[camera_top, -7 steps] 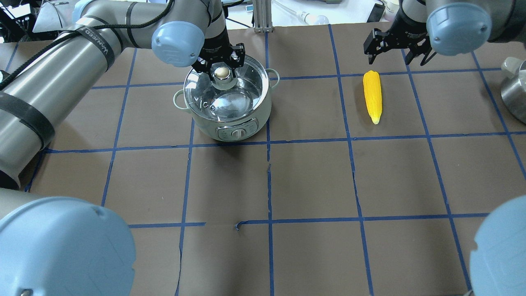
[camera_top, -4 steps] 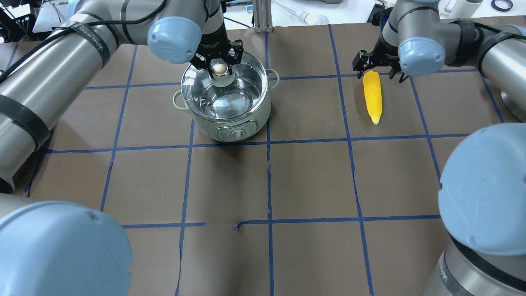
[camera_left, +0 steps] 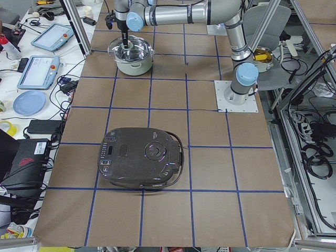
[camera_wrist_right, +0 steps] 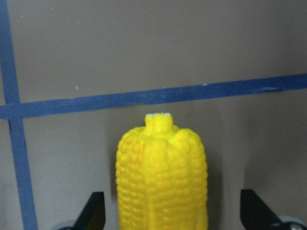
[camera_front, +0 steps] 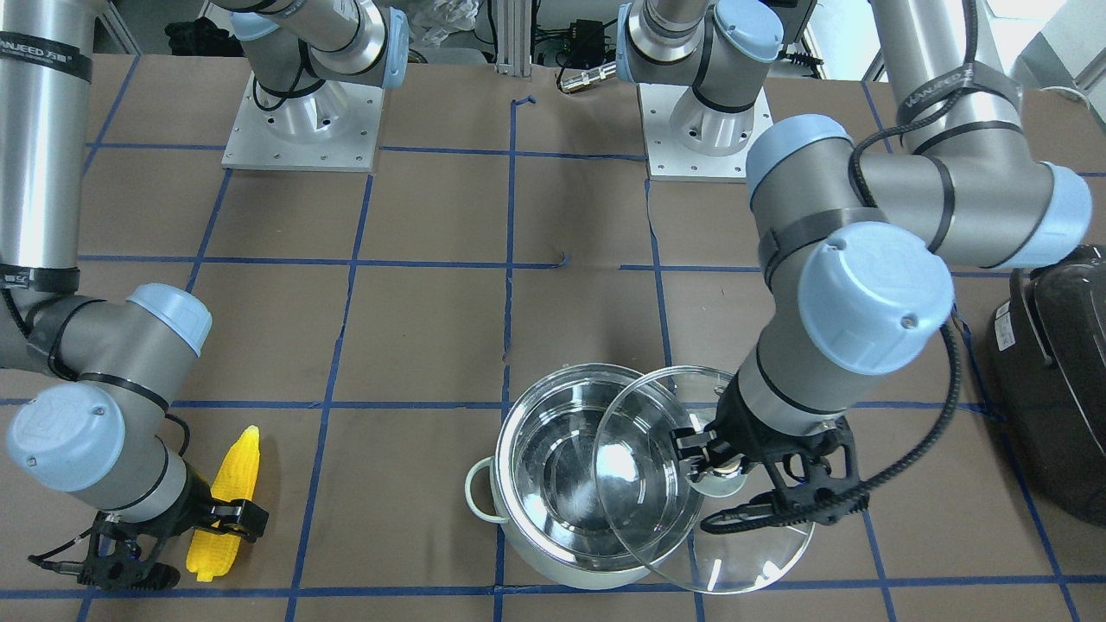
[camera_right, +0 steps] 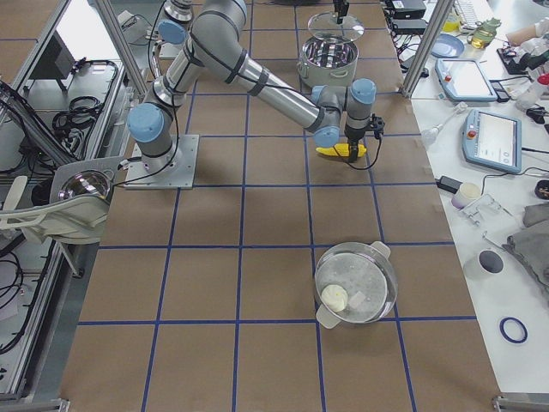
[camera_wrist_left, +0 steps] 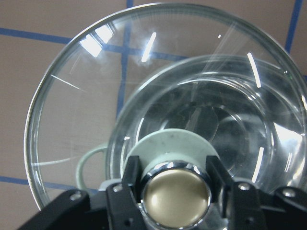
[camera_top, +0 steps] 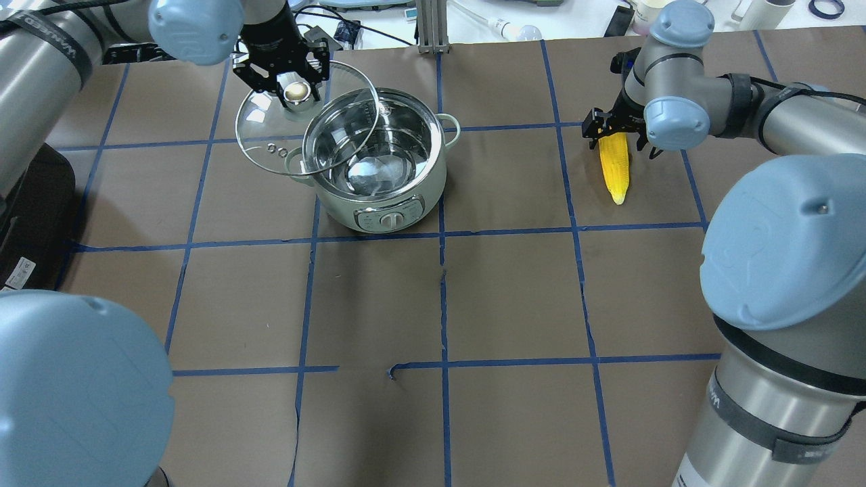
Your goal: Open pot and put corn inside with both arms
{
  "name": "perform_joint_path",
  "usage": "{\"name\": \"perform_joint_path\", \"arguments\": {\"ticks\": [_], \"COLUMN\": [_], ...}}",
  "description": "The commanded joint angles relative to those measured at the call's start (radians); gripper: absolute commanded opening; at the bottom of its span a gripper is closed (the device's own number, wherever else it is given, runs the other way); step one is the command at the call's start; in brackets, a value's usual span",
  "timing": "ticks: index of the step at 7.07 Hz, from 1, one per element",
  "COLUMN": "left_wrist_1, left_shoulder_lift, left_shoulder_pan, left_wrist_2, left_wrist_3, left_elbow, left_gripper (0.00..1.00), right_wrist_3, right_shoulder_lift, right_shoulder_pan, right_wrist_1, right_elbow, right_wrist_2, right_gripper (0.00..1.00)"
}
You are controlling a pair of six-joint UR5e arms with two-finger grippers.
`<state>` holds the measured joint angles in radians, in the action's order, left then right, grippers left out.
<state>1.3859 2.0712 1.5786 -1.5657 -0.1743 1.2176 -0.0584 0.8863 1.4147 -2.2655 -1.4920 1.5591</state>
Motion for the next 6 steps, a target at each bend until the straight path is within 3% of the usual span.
{"name": "perform_joint_path", "arguments": {"ticks": [1, 2, 5, 6], "left_wrist_1": [0.062, 0.064, 0.024, -0.087], "left_shoulder_lift": [-0.013, -0.014, -0.045, -0.057], "left_shoulder_pan": [-0.096, -0.165, -0.288, -0.325], "left_wrist_2": [0.006, 0.001, -0.001, -0.002], "left_wrist_3": [0.155, 0.312, 0.608, 0.662], "left_elbow": [0.014, 0.026, 0.135, 0.211], "left_gripper": [0.00, 0.00, 0.00, 0.00], "right_wrist_3": [0.003, 0.002, -0.041, -0.028], "right_shoulder_lift": [0.003, 0.017, 0.125, 0.155], "right_shoulder_pan": [0.000, 0.000, 0.028, 0.099], "right_wrist_1": [0.003, 0.006, 0.130, 0.229], "right_elbow": [0.001, 0.001, 0.051, 0.111], "right_wrist_2": [-0.011, -0.007, -0.016, -0.016], "right_gripper": [0.46, 0.35, 0.30, 0.30]}}
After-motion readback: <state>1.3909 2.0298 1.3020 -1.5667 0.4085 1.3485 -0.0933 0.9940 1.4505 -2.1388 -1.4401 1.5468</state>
